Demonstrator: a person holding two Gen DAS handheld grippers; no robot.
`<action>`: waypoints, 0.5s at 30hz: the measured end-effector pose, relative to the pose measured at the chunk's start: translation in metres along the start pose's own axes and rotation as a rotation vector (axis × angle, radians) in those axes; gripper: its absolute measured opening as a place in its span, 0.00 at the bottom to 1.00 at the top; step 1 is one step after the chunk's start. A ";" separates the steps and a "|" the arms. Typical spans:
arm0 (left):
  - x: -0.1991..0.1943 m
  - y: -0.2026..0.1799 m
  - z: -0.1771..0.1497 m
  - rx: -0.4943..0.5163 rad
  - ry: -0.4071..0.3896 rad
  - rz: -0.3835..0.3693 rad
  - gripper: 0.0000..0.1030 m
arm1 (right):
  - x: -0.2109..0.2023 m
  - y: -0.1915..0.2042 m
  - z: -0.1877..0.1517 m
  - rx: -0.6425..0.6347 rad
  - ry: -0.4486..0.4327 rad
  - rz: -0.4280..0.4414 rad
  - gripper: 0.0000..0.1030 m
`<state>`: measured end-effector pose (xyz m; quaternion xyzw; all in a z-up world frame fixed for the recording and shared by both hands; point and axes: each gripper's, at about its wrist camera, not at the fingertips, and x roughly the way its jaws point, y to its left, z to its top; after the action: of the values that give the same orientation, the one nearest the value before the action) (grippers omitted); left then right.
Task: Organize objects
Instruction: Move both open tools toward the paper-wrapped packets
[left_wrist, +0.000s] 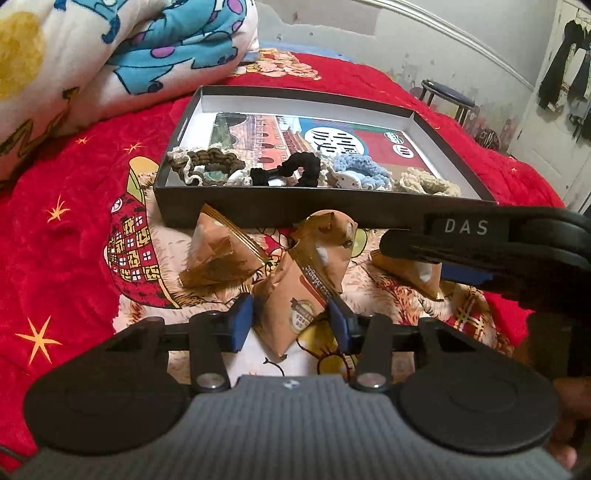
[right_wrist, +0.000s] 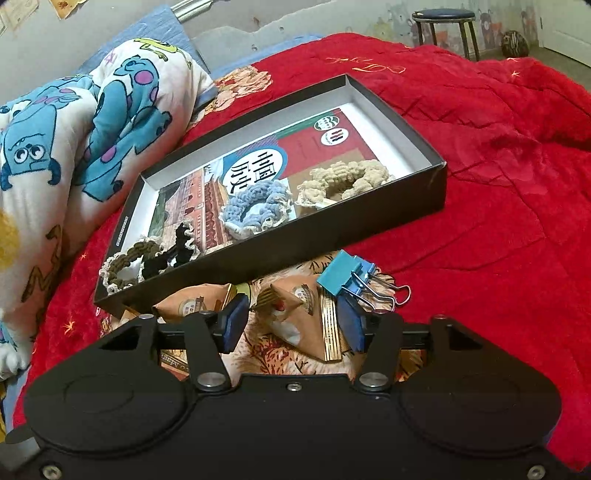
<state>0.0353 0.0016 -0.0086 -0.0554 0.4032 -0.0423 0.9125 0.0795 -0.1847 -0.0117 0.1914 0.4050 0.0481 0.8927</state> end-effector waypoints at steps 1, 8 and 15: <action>0.001 0.000 0.000 -0.001 0.001 0.001 0.50 | 0.001 -0.001 0.000 0.010 -0.005 0.007 0.51; 0.005 -0.006 -0.001 0.037 0.003 0.021 0.53 | 0.005 -0.010 0.000 0.064 -0.010 0.043 0.52; 0.005 -0.006 -0.003 0.039 -0.011 0.026 0.47 | 0.009 0.000 -0.004 0.008 -0.028 0.014 0.53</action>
<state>0.0365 -0.0055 -0.0133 -0.0326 0.3978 -0.0382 0.9161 0.0824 -0.1816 -0.0211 0.1984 0.3912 0.0499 0.8973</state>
